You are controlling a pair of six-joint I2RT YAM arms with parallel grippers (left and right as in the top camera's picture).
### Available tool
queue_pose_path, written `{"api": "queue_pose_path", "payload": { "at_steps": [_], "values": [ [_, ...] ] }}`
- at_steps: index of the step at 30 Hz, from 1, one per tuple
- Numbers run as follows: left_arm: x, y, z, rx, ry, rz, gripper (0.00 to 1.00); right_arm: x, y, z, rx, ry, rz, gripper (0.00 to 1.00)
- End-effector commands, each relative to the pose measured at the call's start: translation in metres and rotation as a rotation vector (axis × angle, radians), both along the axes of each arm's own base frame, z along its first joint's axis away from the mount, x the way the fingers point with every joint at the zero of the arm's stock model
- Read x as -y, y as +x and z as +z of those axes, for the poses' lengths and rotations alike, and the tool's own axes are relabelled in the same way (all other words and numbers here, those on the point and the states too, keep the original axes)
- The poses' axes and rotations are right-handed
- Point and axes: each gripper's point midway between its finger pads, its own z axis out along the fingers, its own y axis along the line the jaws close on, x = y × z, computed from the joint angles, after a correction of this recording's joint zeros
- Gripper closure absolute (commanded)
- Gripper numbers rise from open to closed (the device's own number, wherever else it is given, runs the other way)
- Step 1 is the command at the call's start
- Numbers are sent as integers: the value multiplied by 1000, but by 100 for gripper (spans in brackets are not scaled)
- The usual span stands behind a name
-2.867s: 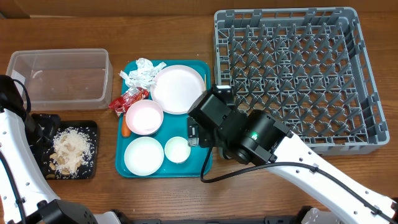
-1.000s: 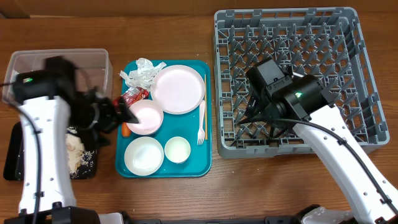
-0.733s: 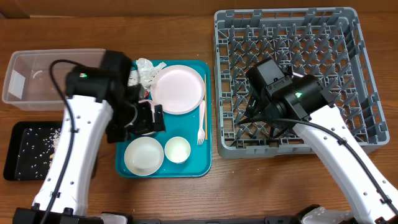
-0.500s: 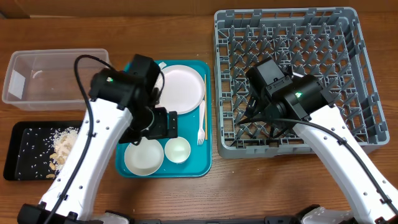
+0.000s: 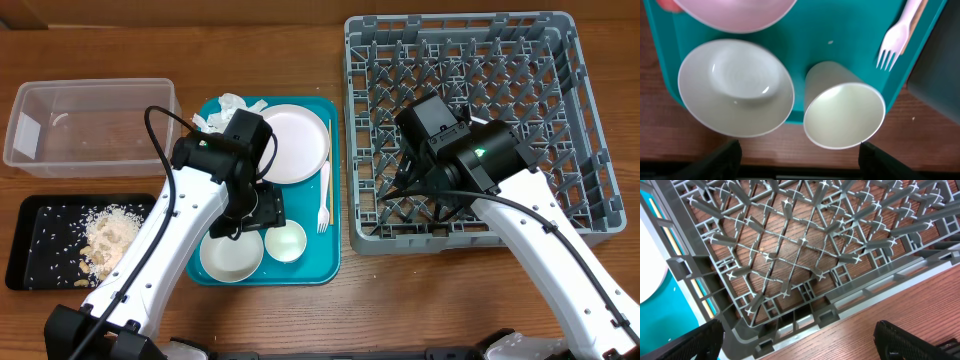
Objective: Sort waste into correct bins and load items into the dishwasher rack
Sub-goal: 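Reach the left gripper down to the white cup on the teal tray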
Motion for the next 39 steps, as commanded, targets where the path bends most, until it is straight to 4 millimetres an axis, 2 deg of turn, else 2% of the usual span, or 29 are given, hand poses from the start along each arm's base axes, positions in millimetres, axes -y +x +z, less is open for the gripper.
{"api": "queue_pose_path", "payload": {
  "at_steps": [1,6,13,17,21,23,27,34,39],
  "values": [
    [2,5,0,30,4,-29,20,0,3,9,31,12,-6,0],
    [1,10,0,54,11,-91,13,0,3,9,31,12,-6,0],
    [-6,-2,-4,9,43,-93,11,0,3,9,31,12,-6,0],
    [4,-5,-9,-5,-17,-138,11,0,3,9,31,12,-6,0],
    [4,-12,-24,-32,-27,-136,12,0,3,9,31,12,-6,0],
    [5,-14,-29,-36,-29,-134,18,0,3,9,31,12,-6,0],
    [10,-10,-31,-11,-40,-147,22,0,3,9,31,12,-6,0],
    [34,-11,-35,28,-33,-204,26,0,3,9,31,12,-6,0],
    [20,-10,-39,51,100,-157,25,0,3,9,31,13,-6,0]
  ]
}}
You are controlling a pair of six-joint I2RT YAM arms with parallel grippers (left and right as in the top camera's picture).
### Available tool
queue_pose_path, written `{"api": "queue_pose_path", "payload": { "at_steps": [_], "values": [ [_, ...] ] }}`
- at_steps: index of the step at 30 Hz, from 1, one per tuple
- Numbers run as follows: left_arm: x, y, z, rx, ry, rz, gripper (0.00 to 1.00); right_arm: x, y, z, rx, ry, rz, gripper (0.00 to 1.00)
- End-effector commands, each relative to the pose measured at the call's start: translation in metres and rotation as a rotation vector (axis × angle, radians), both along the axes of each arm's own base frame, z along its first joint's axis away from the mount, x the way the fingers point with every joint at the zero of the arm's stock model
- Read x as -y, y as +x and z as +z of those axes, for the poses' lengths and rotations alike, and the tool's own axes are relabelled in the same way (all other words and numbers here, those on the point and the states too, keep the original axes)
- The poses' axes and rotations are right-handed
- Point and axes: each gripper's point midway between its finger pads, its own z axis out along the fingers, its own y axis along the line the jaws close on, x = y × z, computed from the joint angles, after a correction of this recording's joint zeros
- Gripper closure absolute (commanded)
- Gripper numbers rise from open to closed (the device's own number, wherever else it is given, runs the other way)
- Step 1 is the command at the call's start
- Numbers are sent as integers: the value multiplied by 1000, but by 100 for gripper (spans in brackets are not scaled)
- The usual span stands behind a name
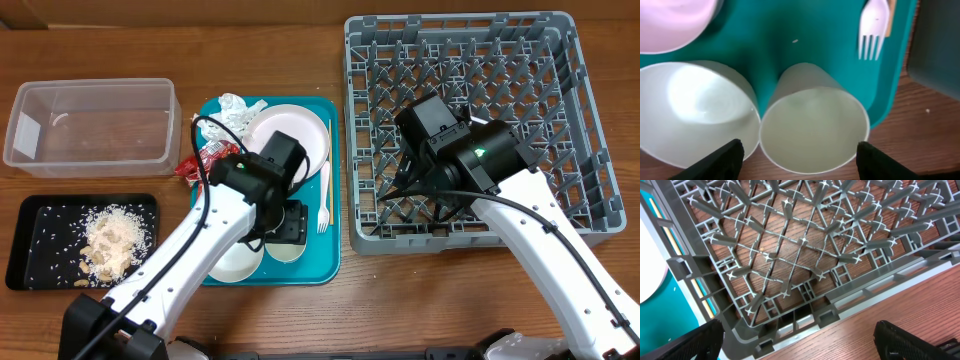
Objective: Sort waste into correct bins and load items into the dishwasher rack
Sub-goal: 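Reach the left gripper down to the white cup on the teal tray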
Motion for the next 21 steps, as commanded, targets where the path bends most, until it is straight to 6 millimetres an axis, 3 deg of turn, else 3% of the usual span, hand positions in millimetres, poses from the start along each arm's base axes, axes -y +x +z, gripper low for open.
{"api": "queue_pose_path", "payload": {
  "at_steps": [1,6,12,14,17,21],
  "values": [
    [-19,0,-6,13,108,51,25,0,3,9,31,13,-7,0],
    [-21,-1,-7,9,124,50,25,0,3,9,31,13,-7,0],
    [-14,-8,-26,-14,73,49,26,0,3,9,31,12,-6,0],
    [-13,-9,-31,-15,68,49,34,0,3,9,31,12,-6,0],
    [-10,-8,-31,-14,52,50,54,0,3,9,31,12,-6,0],
    [-10,-6,-31,-9,50,57,66,0,3,9,31,13,-7,0]
  ]
}}
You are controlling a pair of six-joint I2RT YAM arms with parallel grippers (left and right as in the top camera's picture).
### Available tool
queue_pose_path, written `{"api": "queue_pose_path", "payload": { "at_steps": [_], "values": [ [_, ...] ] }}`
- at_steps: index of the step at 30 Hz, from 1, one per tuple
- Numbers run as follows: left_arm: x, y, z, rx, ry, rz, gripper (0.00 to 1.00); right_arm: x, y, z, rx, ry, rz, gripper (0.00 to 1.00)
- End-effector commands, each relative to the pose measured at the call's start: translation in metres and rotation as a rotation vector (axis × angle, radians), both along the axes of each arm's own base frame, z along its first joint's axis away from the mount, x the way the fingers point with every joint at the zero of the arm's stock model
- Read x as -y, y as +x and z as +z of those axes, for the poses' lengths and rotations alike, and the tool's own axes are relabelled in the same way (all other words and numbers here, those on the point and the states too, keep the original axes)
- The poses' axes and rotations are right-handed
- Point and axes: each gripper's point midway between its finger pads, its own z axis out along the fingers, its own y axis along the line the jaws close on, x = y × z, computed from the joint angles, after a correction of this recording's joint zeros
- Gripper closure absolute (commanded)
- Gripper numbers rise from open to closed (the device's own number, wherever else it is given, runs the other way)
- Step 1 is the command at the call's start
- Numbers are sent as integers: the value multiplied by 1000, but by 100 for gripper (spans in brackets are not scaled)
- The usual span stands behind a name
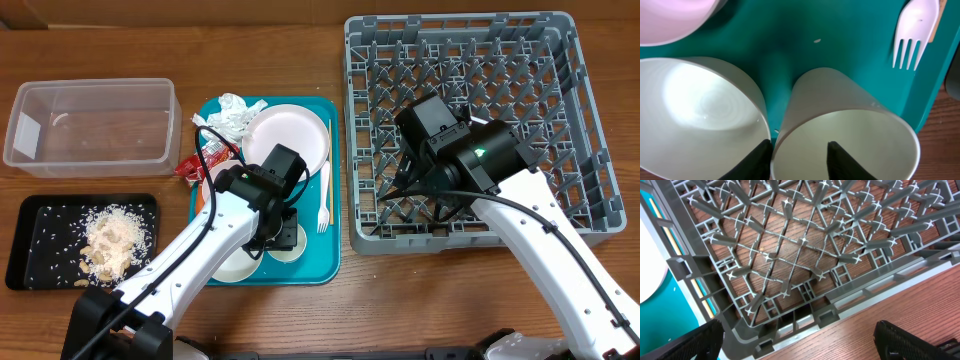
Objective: Sort waste into correct bins and load items into the dishwasher rack
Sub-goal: 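Reach the left gripper down to the white cup on the teal tray, then grasp the white cup with the left gripper and lift it up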
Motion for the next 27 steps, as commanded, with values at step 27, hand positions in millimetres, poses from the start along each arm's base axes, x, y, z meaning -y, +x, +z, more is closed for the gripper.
{"api": "queue_pose_path", "payload": {
  "at_steps": [27],
  "values": [
    [75,37,171,68,-646,-118,96,-3,7,9,48,25,-6,0]
  ]
}}
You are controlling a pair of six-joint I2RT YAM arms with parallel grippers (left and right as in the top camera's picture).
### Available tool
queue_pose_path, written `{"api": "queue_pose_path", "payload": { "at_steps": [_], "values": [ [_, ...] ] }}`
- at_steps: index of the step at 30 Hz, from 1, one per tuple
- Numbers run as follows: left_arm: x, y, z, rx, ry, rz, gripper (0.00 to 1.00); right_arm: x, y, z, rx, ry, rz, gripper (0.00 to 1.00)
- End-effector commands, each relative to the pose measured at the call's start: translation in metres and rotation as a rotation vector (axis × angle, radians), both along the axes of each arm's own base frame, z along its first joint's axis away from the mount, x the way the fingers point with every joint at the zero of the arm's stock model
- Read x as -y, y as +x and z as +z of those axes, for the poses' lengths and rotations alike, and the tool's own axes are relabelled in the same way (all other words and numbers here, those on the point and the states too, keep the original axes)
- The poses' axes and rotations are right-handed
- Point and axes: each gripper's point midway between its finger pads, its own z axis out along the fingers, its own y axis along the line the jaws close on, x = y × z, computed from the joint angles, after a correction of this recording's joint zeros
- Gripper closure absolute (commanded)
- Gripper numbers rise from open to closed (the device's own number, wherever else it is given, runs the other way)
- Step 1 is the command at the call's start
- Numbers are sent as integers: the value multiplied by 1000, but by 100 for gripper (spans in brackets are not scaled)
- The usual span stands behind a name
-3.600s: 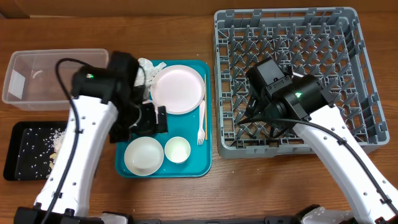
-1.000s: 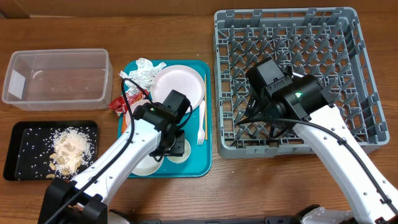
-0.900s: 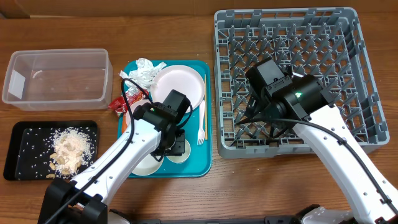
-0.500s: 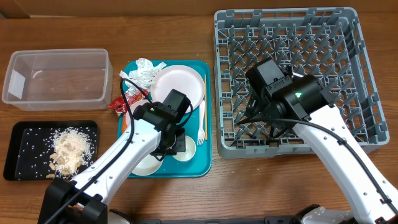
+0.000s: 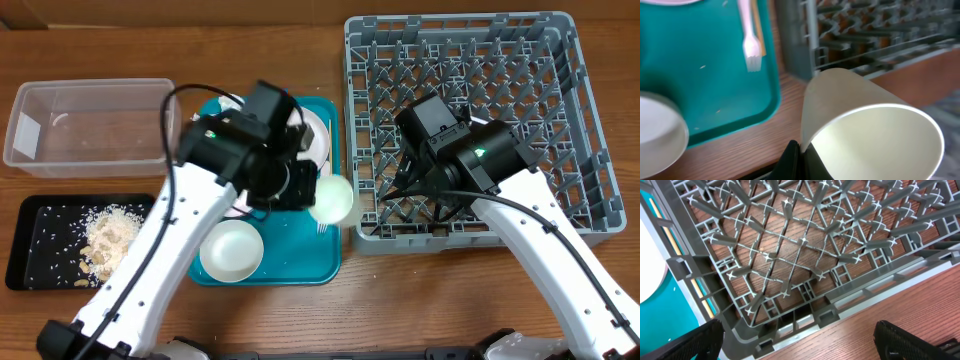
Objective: Sort waste into correct bins and load items into the dishwasher rack
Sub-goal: 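Grasp the white cup with the left gripper and lift it up, then hold the cup out and grasp its base with the right gripper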
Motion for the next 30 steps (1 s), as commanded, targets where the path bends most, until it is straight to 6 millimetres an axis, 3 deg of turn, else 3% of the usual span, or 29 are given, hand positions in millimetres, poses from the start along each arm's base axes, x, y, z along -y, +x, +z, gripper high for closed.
{"api": "queue_pose_path", "payload": {
  "at_steps": [1,5,8,9,10,12,16,17,20,24,30],
  "values": [
    [2,11,34,4,-232,-16,96,-5,14,12,78,32,-4,0],
    [-9,18,68,11,-498,-34,96,-15,27,17,134,81,1,0],
    [-31,25,78,11,-569,22,96,-21,31,20,137,156,-6,0],
    [-42,27,80,12,-587,52,96,-28,33,24,130,241,27,0],
    [-48,28,83,19,-608,59,96,-48,36,35,133,397,156,0],
    [-56,27,98,33,-710,73,96,-78,38,71,187,686,403,0],
    [-72,33,116,46,-820,131,96,-62,37,118,262,1029,496,0],
    [-76,35,123,59,-862,141,96,-57,31,140,308,1166,576,0],
    [-77,35,154,107,-1040,108,96,-49,16,177,360,1395,671,0],
    [-72,32,161,86,-1079,96,96,-55,-2,200,337,1554,746,0],
    [-55,22,161,-102,-1091,132,96,-70,-11,200,224,1604,709,0]
  ]
}}
